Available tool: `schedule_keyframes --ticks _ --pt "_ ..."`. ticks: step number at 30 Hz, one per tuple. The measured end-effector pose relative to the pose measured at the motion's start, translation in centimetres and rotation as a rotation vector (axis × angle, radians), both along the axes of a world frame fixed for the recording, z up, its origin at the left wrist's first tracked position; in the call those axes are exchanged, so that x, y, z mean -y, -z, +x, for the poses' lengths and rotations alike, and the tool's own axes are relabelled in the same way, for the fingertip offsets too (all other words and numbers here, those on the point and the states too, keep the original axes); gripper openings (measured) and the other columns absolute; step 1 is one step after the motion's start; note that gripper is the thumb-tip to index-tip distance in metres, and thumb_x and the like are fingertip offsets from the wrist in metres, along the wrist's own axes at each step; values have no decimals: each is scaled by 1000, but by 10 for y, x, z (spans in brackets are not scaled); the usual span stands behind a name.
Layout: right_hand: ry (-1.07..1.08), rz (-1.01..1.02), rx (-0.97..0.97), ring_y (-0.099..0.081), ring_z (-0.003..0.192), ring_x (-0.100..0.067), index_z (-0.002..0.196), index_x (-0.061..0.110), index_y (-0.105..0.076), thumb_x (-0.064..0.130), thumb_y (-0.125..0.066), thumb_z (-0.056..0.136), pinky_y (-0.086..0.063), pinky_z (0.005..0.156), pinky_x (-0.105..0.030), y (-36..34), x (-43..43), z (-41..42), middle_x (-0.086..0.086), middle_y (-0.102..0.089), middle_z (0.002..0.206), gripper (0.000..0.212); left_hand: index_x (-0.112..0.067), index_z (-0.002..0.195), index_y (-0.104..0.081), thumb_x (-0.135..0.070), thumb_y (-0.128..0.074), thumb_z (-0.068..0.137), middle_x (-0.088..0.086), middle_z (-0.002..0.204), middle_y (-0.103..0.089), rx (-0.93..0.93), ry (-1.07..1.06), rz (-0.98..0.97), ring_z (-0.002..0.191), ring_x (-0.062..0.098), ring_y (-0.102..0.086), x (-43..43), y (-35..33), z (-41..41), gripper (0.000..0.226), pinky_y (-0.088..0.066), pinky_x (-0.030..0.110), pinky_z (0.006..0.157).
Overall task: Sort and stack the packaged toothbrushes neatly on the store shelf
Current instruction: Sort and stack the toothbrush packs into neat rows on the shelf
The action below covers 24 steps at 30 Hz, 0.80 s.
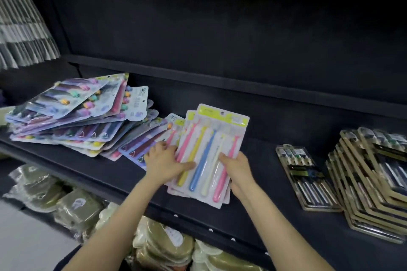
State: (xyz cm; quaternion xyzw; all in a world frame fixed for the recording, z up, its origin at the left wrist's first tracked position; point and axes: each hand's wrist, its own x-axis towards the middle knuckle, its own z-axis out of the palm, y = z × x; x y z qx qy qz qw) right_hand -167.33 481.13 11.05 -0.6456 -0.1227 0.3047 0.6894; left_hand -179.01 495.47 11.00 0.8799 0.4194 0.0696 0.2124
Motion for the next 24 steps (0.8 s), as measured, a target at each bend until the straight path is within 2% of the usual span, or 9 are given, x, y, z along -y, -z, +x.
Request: schedule_keyframes --ticks 2,4,6,9,11,15,17,21,24 --pt "1 -153 14 -68 90 -26 103 6 -67 7 -58 89 -56 85 -43 9 -22 3 -12 -71 100 16 -19 141 -39 -80 -55 56 10 143 -37 -75 -14 -159 133 31 -33 -22 6 -1 105 -31 43 108" --pt "-4 -337 82 -69 87 -29 94 6 -69 15 -61 84 -55 86 -48 13 -32 9 -13 -72 95 15 -18 146 -31 -78 -55 48 8 147 -39 27 -38 -301 134 29 -36 -36 12 0 117 -34 39 106" --pt "-12 -350 78 -69 88 -31 96 3 -68 16 -60 84 -54 86 -50 13 -39 14 -16 -72 97 19 -16 144 -33 -71 -62 46 2 144 -44 170 -75 -370 130 26 -42 -43 12 5 116 -37 34 98" --pt "-15 -246 -11 -68 93 -30 112 6 -59 14 -58 86 -54 87 -49 15 -47 13 -16 -68 106 27 -15 126 -47 -57 -70 45 -8 119 -54 353 -103 -427 115 23 -50 -43 11 13 93 -35 29 84" --pt "36 -117 -30 -68 95 -25 116 12 -52 14 -64 85 -55 87 -47 17 -45 7 -10 -66 109 32 -16 113 -52 -43 -77 46 -14 100 -50 512 -80 -485 102 17 -50 -36 9 13 76 -38 29 83" --pt "109 183 43 -67 102 -28 121 12 -53 6 -74 79 -54 88 -51 6 -16 7 -11 -67 114 47 -33 113 -51 -40 -82 45 0 113 -58 751 138 -500 108 18 -58 -10 -1 18 75 -49 38 92" --pt "107 313 152 -66 106 -31 124 7 -53 6 -75 73 -54 88 -50 -3 6 13 -15 -66 117 56 -41 113 -45 -43 -79 47 -2 116 -53 817 252 -501 108 10 -56 9 -7 24 74 -48 29 89" --pt "135 362 243 -66 106 -28 124 10 -55 7 -77 70 -57 84 -42 -12 43 18 -13 -67 118 59 -39 116 -41 -32 -81 61 -13 118 -60 773 389 -606 108 -1 -58 43 -2 35 68 -47 15 87" --pt "174 162 252 -71 95 -28 112 13 -65 5 -74 76 -59 75 -40 -8 55 21 -11 -72 105 38 -29 124 -45 -38 -79 74 -10 117 -61 539 411 -485 109 8 -59 47 2 42 61 -48 28 93"
